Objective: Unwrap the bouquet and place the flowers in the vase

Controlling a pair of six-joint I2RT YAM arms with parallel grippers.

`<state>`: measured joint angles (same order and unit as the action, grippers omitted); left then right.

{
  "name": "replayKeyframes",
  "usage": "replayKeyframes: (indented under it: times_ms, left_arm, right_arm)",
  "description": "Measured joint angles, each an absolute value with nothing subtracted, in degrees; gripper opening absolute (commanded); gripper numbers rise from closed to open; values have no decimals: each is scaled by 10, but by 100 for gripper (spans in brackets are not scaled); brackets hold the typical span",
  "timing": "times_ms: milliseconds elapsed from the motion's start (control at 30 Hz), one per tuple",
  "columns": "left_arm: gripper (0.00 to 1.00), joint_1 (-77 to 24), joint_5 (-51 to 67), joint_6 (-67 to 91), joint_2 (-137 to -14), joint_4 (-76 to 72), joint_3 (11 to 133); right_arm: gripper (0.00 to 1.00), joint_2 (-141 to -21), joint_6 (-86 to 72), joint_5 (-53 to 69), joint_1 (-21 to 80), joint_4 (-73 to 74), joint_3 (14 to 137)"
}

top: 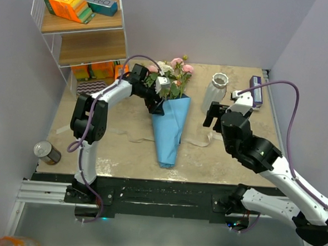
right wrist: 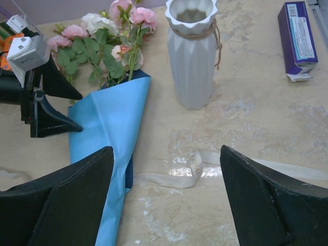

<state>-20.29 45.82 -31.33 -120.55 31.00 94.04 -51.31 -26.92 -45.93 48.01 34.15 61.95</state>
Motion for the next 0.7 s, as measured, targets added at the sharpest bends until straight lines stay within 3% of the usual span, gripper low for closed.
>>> replayKeyframes:
  times_ms: [33, 67, 133, 167, 200, 333, 533, 600, 700]
  left_arm:
    - [86, -203, 458, -314, -1206, 310, 943]
    - [70, -202, 458, -315, -1206, 312, 947]
    - [49, -201, 459, -321, -1207, 320, 959]
    - [31, -200, 461, -325, -1210, 327, 969]
    - [27, -200, 463, -331, -1214, 337, 979]
    - [27, -200, 473, -351, -1228, 366, 1014]
    - [33, -200, 476, -363, -1230, 400, 1019]
    - [48, -200, 478, -368, -1233, 409, 1025]
    - [61, -200, 479, -375, -1244, 420, 1039]
  right_arm:
    - [86, -509, -269, -455, 480, 340, 620]
    - [86, -508, -269, -454, 480, 340, 620]
    - [86, -503, -269, -452, 480, 338, 620]
    - [86, -501, -269, -451, 480, 338, 620]
    - [85, -498, -269, -451, 480, 337, 620]
    - [85, -494, -269, -450, 480, 337, 620]
    - [84, -487, -269, -450, 480, 337, 620]
    - [84, -483, -269, -450, 480, 336, 619]
    - [84, -477, -269, -450, 480, 336, 618]
